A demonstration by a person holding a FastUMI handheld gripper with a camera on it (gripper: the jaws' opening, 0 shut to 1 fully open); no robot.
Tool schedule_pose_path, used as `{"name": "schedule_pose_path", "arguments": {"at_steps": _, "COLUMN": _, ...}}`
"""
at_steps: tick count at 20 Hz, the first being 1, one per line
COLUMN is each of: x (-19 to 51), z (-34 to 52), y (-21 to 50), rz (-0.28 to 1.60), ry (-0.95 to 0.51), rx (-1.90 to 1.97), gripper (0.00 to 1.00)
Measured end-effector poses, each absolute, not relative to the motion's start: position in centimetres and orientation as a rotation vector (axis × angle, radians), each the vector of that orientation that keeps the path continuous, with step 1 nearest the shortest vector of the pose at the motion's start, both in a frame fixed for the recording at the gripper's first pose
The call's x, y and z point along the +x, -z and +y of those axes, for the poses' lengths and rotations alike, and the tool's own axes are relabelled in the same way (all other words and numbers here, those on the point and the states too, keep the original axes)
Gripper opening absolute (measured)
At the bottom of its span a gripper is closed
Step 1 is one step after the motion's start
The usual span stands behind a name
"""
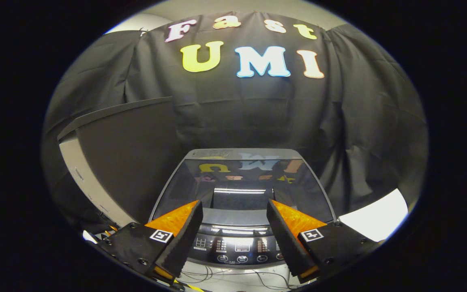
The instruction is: Put the clothes into the washing machine and then close the washing machine lid.
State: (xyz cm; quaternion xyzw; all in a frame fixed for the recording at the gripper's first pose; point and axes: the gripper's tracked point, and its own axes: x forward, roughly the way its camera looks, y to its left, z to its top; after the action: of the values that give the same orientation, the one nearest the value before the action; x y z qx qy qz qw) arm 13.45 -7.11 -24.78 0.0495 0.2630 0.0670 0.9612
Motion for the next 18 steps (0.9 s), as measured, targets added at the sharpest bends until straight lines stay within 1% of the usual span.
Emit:
{"name": "schedule_pose_path", "arguments": {"at_steps": 5, "x": 8.0, "z": -9.5, "y": 19.9, "rz": 0.411, "ry": -0.120, "rx": 0.114, "gripper": 0.99}}
{"name": "schedule_pose_path", "arguments": {"at_steps": 13, "x": -4.5, "z": -13.2, "y": 12.4, "rz": 0.241, "ry": -0.070, "rx": 0.065, "gripper": 0.98}}
{"name": "schedule_pose_path", "arguments": {"at_steps": 18, "x": -11.3, "z": -15.5, "y": 9.3, "rz": 0.179, "ry": 0.003, "rx": 0.091, "gripper": 0.98}}
